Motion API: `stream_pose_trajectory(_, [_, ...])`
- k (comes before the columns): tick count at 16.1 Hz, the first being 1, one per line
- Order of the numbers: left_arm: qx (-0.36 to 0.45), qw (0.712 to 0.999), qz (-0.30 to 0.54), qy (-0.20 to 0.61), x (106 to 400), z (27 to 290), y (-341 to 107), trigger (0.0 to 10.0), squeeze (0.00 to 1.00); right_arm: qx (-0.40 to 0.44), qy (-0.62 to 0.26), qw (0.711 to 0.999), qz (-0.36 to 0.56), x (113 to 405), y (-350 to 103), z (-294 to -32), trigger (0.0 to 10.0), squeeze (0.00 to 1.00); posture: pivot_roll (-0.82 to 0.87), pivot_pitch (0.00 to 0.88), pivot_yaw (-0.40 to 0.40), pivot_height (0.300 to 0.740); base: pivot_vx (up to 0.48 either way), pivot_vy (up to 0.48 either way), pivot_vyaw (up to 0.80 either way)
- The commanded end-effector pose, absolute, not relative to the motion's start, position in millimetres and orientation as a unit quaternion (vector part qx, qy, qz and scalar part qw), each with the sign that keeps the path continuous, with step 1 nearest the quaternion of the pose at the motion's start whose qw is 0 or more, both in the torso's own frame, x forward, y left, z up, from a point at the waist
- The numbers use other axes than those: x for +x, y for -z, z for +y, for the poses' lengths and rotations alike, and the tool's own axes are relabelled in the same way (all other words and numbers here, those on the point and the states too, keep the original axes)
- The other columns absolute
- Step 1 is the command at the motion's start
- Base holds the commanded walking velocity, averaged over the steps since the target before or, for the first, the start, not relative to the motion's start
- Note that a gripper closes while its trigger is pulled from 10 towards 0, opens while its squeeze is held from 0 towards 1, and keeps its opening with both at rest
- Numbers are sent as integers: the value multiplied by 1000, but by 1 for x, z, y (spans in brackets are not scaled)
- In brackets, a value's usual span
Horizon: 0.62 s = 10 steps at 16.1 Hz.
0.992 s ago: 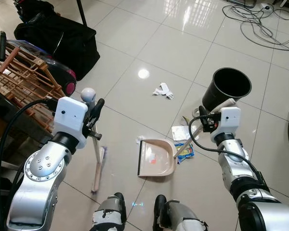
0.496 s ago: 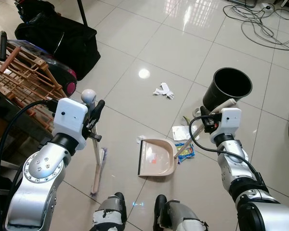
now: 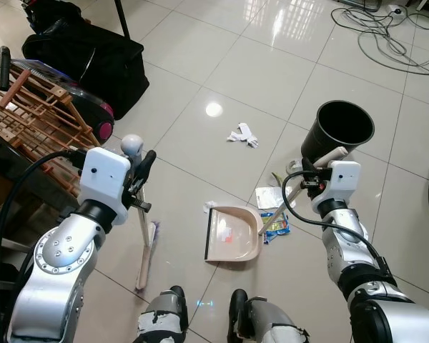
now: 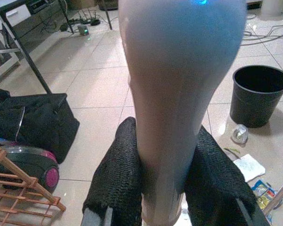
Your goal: Sweep floor
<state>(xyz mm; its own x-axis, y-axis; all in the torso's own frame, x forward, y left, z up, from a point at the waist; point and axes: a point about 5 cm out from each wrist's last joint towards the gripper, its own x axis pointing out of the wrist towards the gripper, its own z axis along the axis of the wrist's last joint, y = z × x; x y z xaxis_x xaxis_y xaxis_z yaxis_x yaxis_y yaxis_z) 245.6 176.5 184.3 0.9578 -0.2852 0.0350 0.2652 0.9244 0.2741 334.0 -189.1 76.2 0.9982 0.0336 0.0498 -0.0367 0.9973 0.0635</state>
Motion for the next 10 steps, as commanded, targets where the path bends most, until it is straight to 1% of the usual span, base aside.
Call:
stream_pose_trajectory(1, [135, 978, -51, 153, 242, 169, -189, 10000, 0, 51, 5, 999, 16, 326, -59, -192, 0, 0, 248, 239, -38, 740, 0, 0, 0])
stream_pose_trajectory(4, [137, 977, -56, 151, 248, 171, -191, 10000, 0, 80, 17, 997, -8, 335, -72, -189, 0, 0, 224, 238, -51, 740, 0, 0, 0])
stream_pose_trajectory(7, [144, 978, -70, 133, 260, 180, -195, 10000, 0, 97, 18, 993, -63, 346, -96, -180, 0, 0, 183, 189, -73, 740, 0, 0, 0])
stream_pose_trajectory(8, [150, 978, -72, 128, 263, 185, -199, 10000, 0, 99, 12, 991, -92, 351, -114, -176, 0, 0, 158, 159, -83, 740, 0, 0, 0])
stream_pose_trajectory(10, [161, 977, -71, 120, 265, 189, -201, 10000, 0, 93, 6, 989, -111, 356, -132, -176, 0, 0, 140, 147, -94, 740, 0, 0, 0])
